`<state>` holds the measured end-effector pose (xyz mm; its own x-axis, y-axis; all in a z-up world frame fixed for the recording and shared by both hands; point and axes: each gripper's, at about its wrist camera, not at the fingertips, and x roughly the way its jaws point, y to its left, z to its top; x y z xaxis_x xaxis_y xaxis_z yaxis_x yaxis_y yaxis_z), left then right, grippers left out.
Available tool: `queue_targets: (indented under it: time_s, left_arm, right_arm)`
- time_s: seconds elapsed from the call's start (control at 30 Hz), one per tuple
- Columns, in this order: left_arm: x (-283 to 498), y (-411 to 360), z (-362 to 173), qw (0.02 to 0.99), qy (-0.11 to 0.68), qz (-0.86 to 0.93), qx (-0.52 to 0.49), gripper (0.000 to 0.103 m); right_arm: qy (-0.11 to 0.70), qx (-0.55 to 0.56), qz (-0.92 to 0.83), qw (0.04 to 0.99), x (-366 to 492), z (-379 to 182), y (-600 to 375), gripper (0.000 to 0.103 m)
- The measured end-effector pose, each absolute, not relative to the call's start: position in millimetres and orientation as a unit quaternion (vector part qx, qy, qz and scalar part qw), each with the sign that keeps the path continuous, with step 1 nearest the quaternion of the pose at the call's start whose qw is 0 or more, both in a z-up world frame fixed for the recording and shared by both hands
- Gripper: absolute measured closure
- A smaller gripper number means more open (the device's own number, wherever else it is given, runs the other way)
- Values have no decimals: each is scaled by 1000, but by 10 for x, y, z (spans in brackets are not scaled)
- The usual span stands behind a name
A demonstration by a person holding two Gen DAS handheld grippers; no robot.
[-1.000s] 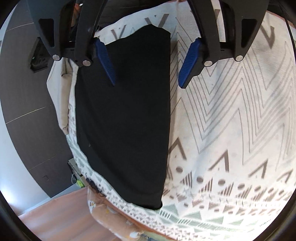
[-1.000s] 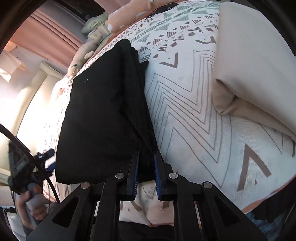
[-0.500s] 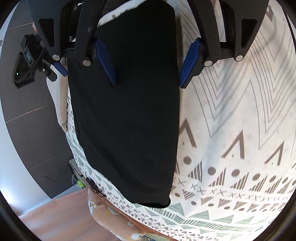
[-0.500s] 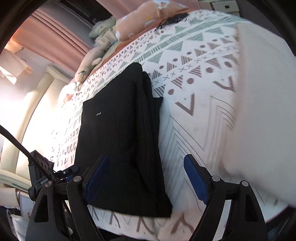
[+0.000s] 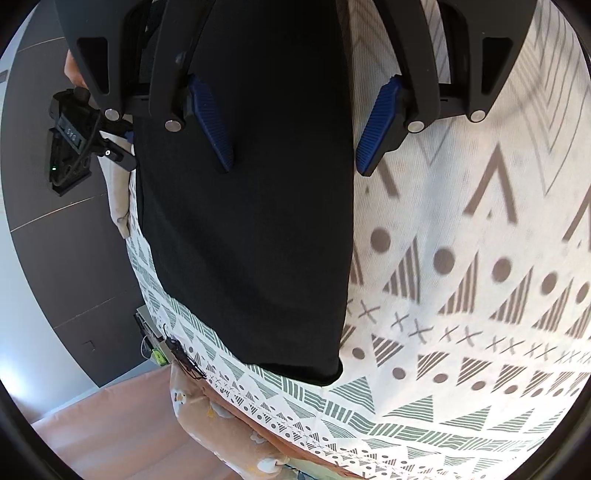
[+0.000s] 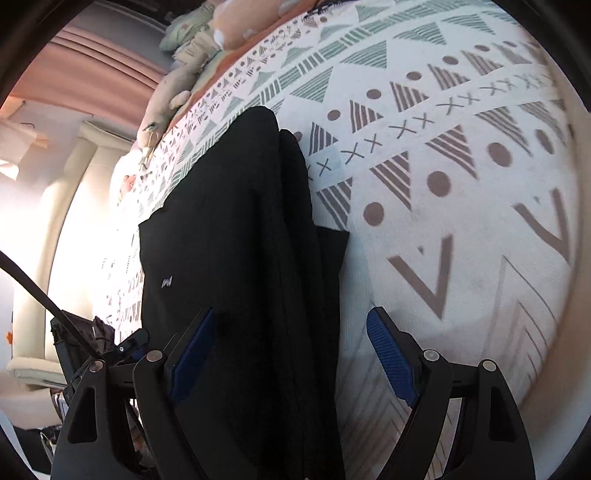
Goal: Fold large clothes
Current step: 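Lift the folded shirt with both grippers and carry it toward the headboard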
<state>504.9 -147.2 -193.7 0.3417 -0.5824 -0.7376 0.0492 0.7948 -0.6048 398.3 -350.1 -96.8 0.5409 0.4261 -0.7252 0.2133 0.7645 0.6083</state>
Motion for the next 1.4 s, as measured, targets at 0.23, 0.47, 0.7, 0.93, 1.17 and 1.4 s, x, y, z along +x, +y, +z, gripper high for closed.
queue_targets:
  time_s: [0.23, 0.47, 0.7, 0.93, 1.17, 1.4]
  left_arm:
    - [5446, -1497, -1975, 786, 527, -207, -247, 34]
    - [5612, -1668, -1871, 800, 526, -213, -194, 36]
    - [5589, -1847, -1759, 808, 522, -228, -151, 36]
    - [5554, -1603, -1977, 784, 543, -210, -216, 36]
    - [5535, -1553, -2151, 757, 551, -218, -275, 49]
    - [5415, -1553, -1910, 772, 536, -222, -260, 72]
  right_arm:
    - [486, 373, 111, 783, 4384, -1197, -3467, 22]
    - [504, 370, 132, 769, 4761, -1272, -3394, 20]
    - [498, 370, 131, 774, 4866, -1301, -3403, 22]
    - [476, 379, 133, 782, 4710, -1446, -3473, 66]
    - [493, 364, 141, 778, 4815, -1439, -3421, 65]
    - [464, 336, 157, 805, 4831, -1167, -3221, 89]
